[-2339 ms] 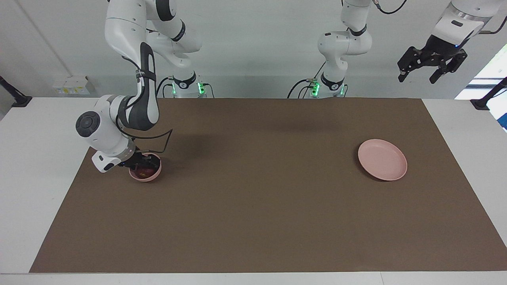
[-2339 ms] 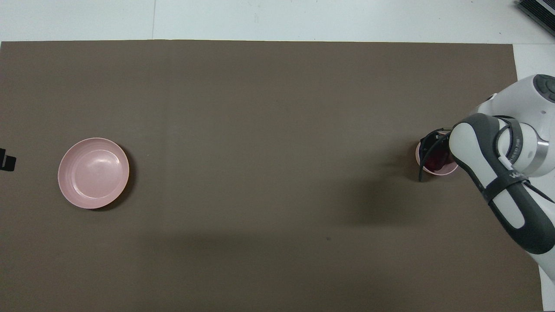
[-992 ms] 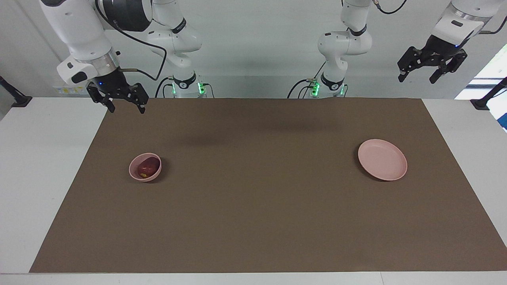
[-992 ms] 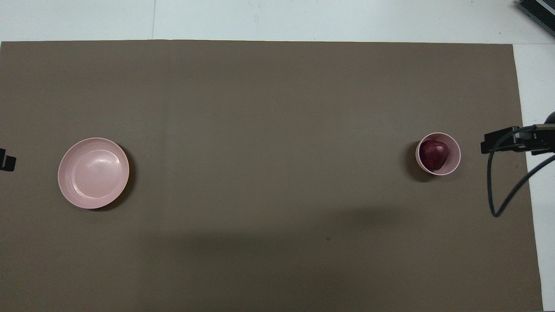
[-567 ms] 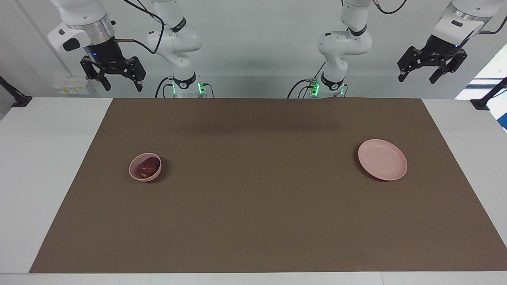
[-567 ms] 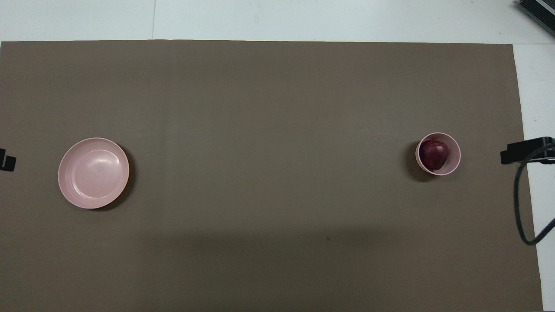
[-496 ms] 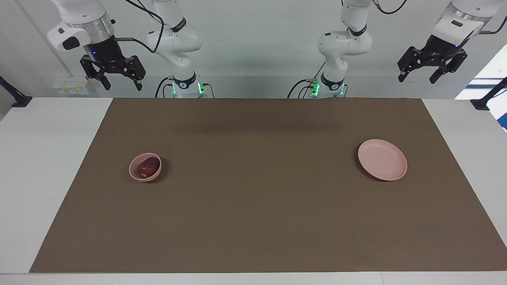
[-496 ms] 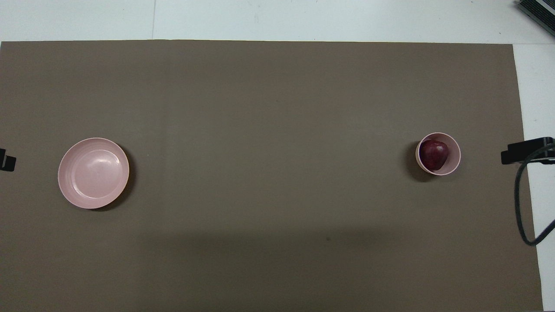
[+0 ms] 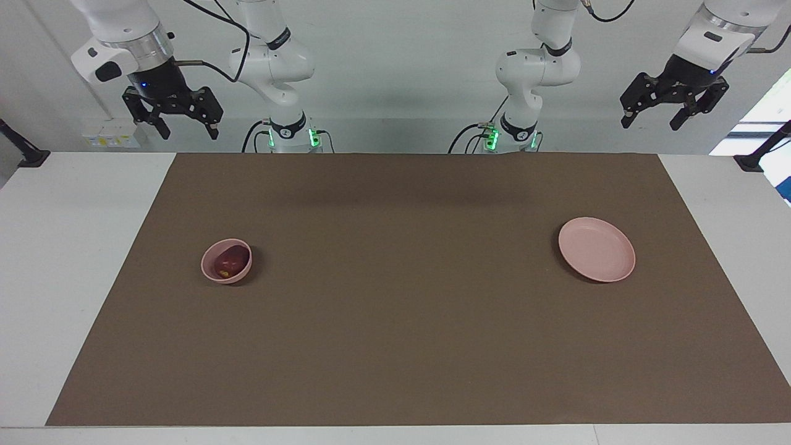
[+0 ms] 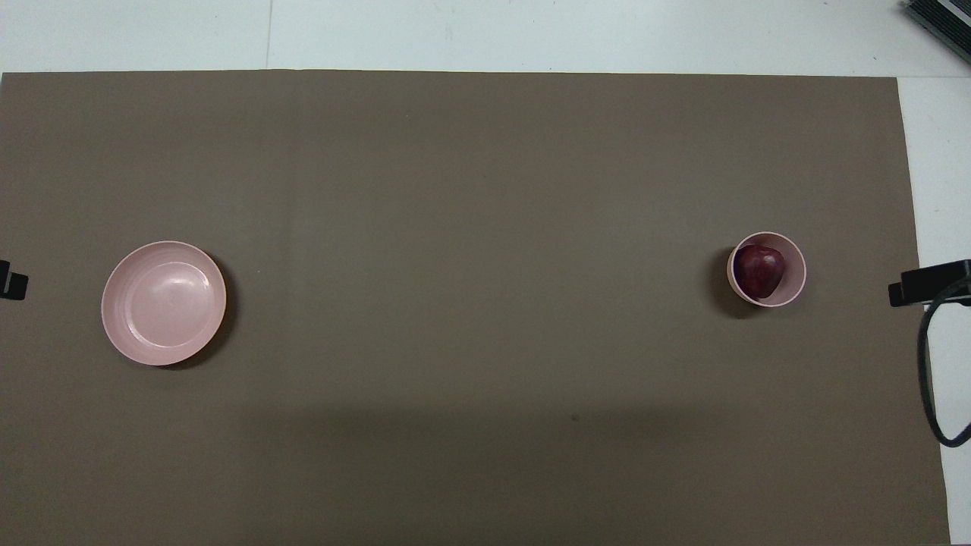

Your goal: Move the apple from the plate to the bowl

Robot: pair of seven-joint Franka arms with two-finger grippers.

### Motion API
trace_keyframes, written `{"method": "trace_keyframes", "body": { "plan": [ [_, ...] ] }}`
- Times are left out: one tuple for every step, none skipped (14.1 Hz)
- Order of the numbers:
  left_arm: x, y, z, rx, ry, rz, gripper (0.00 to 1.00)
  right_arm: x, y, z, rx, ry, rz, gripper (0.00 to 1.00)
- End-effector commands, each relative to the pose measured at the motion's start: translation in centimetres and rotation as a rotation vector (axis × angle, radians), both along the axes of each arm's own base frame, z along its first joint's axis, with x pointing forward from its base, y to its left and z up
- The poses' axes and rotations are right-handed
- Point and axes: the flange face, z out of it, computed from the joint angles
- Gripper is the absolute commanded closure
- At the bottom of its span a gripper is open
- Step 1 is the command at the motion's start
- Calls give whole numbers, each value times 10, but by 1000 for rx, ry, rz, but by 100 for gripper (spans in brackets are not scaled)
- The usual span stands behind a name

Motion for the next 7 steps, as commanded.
{"method": "trace_keyframes", "body": {
  "plan": [
    [-9, 3, 0, 9, 7, -6, 0, -11, -16, -2, -3, 0, -2, 0],
    [-9, 3, 1, 9, 6, -6, 0, -11, -26, -3, -1, -2, -22, 0],
    [-9, 3, 1, 9, 6, -6, 0, -11, -32, -3, 4, -4, -31, 0],
    [-9, 3, 1, 9, 6, -6, 0, -11, -37, -3, 5, -8, -33, 0],
    [-8, 1, 1, 9, 3, -9, 0, -7, -35, -1, 3, -10, -34, 0],
    [-8, 0, 2, 9, 0, -9, 0, -2, -30, 5, 1, -13, -27, 0],
    [-8, -2, 1, 9, 1, -12, 0, 0, -24, 14, -7, -15, -18, 0]
  ]
}}
